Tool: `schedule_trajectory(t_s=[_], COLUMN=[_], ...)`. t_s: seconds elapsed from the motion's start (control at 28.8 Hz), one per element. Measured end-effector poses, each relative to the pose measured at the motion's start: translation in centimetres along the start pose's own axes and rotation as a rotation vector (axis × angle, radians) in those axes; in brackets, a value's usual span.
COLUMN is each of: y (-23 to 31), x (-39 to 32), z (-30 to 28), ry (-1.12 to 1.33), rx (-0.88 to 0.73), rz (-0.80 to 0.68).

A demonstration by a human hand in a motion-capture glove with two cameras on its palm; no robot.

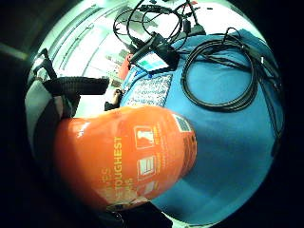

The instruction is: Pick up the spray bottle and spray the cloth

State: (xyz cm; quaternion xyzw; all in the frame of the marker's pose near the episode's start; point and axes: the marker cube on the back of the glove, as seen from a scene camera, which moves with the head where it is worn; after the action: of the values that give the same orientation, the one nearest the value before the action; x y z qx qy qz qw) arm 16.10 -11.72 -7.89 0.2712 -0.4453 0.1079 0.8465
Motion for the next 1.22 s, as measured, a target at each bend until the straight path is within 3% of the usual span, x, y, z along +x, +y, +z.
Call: schedule_trajectory(t_s=[0.69, 0.97, 1.22], y=[0.0, -0.1, 0.0], x=[-0.4, -5.5, -8.9], z=[0.5, -0.5, 0.0], ry=[0.020, 0.169, 0.304], rx=[-0.061, -0.077, -0.410], rz=[-0.013, 0.072, 0.309])
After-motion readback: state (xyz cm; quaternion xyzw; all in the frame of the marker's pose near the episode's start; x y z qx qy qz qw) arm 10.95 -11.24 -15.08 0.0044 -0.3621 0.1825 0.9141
